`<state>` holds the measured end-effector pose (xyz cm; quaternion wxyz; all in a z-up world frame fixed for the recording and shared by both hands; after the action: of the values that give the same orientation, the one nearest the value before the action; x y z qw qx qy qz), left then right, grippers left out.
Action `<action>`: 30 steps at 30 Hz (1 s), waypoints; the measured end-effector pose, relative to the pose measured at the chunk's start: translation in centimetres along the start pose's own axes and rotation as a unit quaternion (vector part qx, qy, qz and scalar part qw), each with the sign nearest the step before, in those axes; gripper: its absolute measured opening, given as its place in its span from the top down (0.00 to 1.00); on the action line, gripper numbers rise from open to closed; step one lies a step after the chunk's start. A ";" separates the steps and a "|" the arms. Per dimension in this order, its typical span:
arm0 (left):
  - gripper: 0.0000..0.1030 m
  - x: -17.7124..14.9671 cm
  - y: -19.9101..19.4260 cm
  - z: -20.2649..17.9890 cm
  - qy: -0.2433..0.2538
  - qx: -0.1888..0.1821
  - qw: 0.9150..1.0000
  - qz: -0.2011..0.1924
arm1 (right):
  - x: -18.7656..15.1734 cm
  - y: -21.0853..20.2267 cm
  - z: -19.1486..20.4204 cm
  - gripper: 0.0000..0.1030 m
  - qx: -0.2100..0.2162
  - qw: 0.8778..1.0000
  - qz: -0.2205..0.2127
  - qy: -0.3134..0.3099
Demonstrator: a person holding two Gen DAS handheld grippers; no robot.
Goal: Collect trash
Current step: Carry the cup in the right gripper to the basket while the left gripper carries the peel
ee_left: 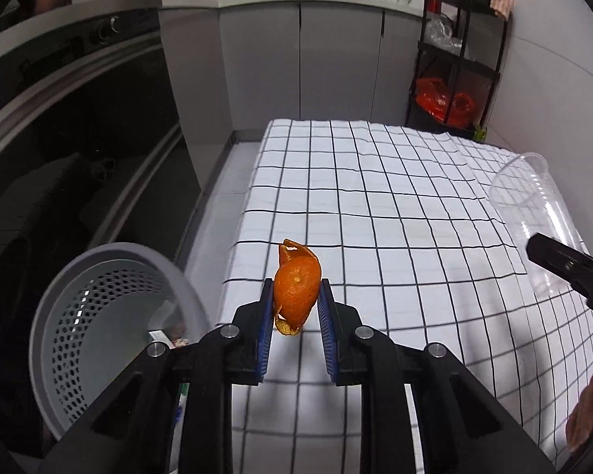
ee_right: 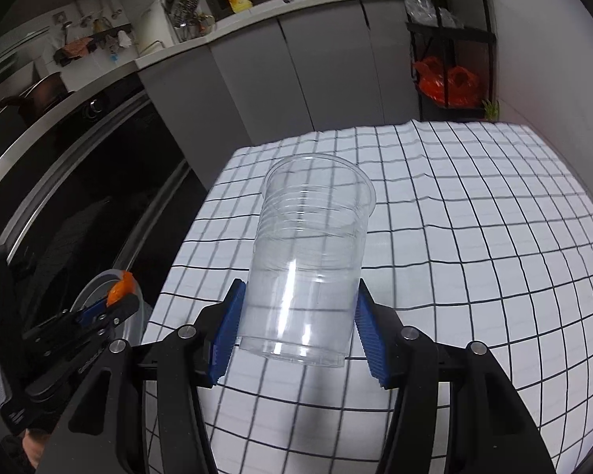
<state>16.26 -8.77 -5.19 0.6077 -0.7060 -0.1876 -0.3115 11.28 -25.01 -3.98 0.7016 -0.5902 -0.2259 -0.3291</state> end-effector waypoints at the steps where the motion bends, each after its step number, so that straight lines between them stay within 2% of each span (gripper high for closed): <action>1: 0.79 -0.3 -1.1 0.7 -0.002 -0.001 1.000 -0.005 | -0.1 -0.3 1.2 0.49 0.009 1.000 -0.002 -0.006; 9: 0.79 -2.4 -7.1 7.1 -0.014 0.033 0.998 -0.048 | -2.6 -1.8 10.4 0.49 0.054 0.997 -0.022 -0.050; 15: 0.79 -3.4 -9.6 12.7 -0.030 0.060 0.996 -0.065 | -4.9 -1.7 17.7 0.49 0.076 0.993 -0.018 -0.088; 19: 0.79 -3.8 -10.3 16.0 -0.043 0.079 0.993 -0.082 | -5.4 -1.5 21.5 0.49 0.088 0.991 -0.017 -0.102; 23: 0.79 -4.3 -10.1 18.7 -0.055 0.091 0.991 -0.084 | -5.5 -0.9 24.5 0.49 0.092 0.988 -0.019 -0.118; 30: 0.79 -4.1 -9.4 22.0 -0.072 0.113 0.987 -0.084 | -5.6 1.7 27.8 0.49 0.097 0.985 -0.002 -0.142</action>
<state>11.80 14.95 -2.45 0.6400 -0.6350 -0.3238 -0.2868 10.69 3.35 -3.48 0.7155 -0.5597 -0.3553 -0.2204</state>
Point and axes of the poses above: each gripper's, at about its wrist camera, not at the fingertips, and y roughly the way its jaws point, z to its left, x to its top, the point moved 5 cm from there along y, roughly the way its jaws point, and after that the axes turned 7 degrees about -y, right-handed, at the moved point
